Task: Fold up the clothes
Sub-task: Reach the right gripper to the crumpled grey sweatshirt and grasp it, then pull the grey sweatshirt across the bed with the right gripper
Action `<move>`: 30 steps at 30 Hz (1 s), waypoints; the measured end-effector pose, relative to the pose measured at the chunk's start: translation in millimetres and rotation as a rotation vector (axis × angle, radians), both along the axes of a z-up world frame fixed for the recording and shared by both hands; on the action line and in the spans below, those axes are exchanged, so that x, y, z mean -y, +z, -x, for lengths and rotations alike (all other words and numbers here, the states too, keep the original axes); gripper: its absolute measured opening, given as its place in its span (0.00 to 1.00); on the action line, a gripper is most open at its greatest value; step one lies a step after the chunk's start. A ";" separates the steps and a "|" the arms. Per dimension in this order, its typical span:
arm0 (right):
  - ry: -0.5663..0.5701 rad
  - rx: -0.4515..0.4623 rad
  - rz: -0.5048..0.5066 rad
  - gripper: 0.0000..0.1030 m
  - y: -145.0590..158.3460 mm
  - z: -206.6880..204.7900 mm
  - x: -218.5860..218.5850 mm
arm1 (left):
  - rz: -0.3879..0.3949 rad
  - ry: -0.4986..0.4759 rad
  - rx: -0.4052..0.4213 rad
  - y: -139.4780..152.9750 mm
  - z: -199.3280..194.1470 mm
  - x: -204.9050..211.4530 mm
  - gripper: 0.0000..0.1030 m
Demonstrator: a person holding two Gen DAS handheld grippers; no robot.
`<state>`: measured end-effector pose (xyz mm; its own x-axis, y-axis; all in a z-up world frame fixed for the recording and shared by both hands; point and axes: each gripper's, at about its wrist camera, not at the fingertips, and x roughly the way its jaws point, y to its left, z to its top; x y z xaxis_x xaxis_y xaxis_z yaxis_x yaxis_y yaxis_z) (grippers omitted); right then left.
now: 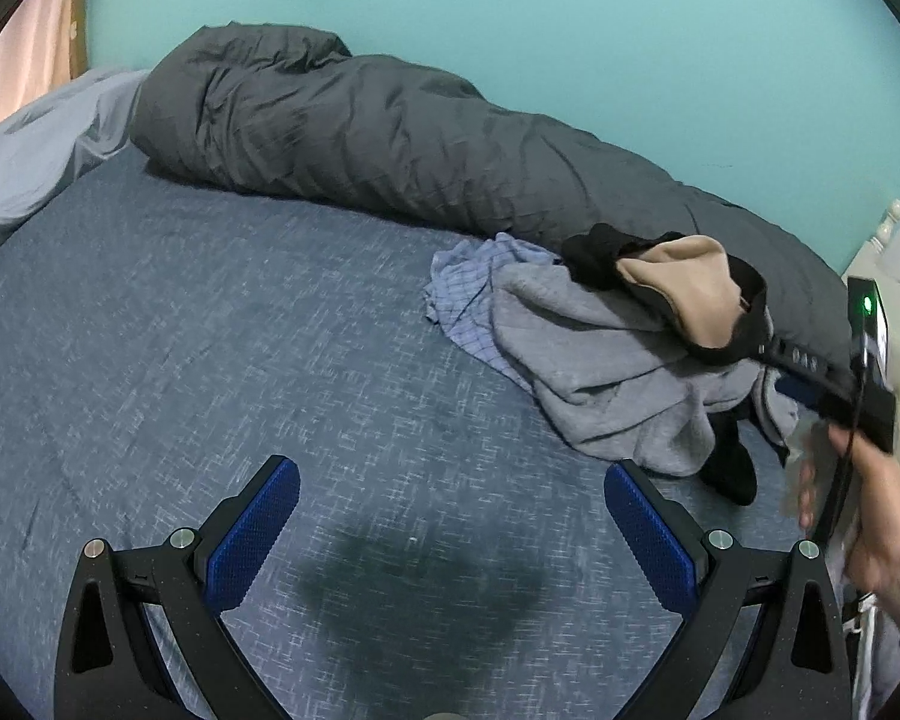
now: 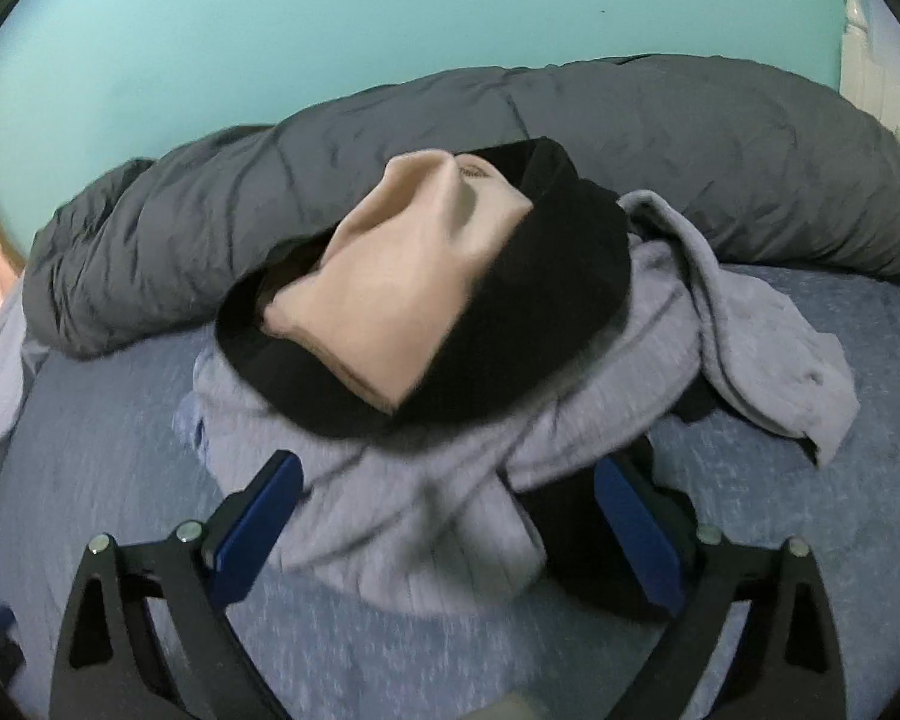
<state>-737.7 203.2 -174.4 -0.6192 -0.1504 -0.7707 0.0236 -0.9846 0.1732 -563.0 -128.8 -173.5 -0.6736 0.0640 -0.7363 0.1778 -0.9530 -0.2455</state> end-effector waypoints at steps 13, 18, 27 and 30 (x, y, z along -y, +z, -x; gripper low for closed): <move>-0.009 0.004 0.050 0.65 -28.3 18.3 0.2 | -0.017 0.001 0.019 -22.9 0.2 12.8 1.00; 0.024 0.052 -0.035 0.76 -69.1 -4.3 12.9 | -0.021 -0.003 0.021 -26.8 -2.0 12.7 1.00; 0.102 0.126 -0.041 0.16 -102.7 -5.1 25.0 | -0.008 -0.009 0.024 -31.5 -10.8 11.9 1.00; 0.158 0.104 -0.039 0.07 -95.2 -11.0 29.7 | -0.004 -0.012 0.023 -31.1 -16.3 10.1 1.00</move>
<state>-726.7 173.5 -269.6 -0.5066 -0.2080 -0.8367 0.1627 -0.9761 0.1442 -546.7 -138.9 -204.6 -0.6559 0.0752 -0.7511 0.1721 -0.9539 -0.2458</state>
